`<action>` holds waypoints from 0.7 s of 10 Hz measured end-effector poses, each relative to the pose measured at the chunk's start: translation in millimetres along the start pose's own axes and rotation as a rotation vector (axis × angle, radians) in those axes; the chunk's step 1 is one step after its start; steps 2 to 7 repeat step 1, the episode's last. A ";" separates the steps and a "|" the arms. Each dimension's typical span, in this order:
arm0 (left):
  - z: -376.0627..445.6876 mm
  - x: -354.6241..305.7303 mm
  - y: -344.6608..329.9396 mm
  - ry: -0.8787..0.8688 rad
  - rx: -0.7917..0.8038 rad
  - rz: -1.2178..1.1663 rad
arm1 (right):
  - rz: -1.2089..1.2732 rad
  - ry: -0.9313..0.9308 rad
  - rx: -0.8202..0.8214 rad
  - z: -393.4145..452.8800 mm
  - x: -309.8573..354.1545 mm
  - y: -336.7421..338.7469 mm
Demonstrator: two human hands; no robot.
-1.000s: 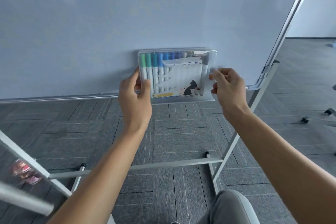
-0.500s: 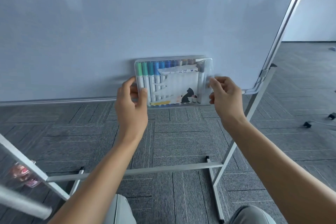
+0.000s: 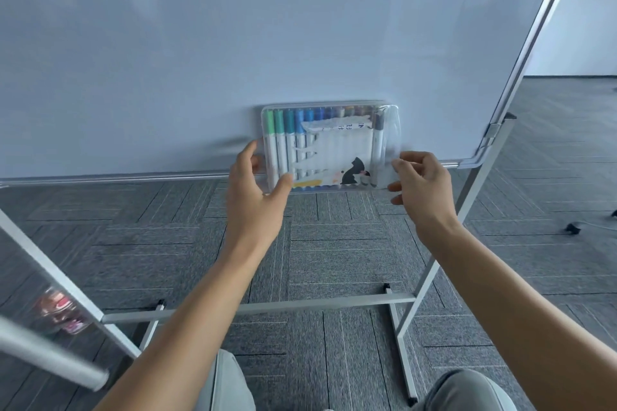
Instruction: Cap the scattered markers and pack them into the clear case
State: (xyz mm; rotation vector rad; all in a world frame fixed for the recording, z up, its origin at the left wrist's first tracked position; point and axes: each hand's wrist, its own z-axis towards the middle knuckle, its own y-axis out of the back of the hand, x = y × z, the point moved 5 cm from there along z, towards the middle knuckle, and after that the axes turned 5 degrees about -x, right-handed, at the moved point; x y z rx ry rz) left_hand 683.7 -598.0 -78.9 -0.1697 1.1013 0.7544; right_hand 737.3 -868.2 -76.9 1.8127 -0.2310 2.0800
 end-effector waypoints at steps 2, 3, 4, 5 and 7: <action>-7.9 -6.9 7.6 0.008 -0.010 0.000 | 0.090 -0.060 -0.069 -13.6 4.7 13.6; -7.9 -6.9 7.6 0.008 -0.010 0.000 | 0.090 -0.060 -0.069 -13.6 4.7 13.6; -7.9 -6.9 7.6 0.008 -0.010 0.000 | 0.090 -0.060 -0.069 -13.6 4.7 13.6; -7.9 -6.9 7.6 0.008 -0.010 0.000 | 0.090 -0.060 -0.069 -13.6 4.7 13.6; -7.9 -6.9 7.6 0.008 -0.010 0.000 | 0.090 -0.060 -0.069 -13.6 4.7 13.6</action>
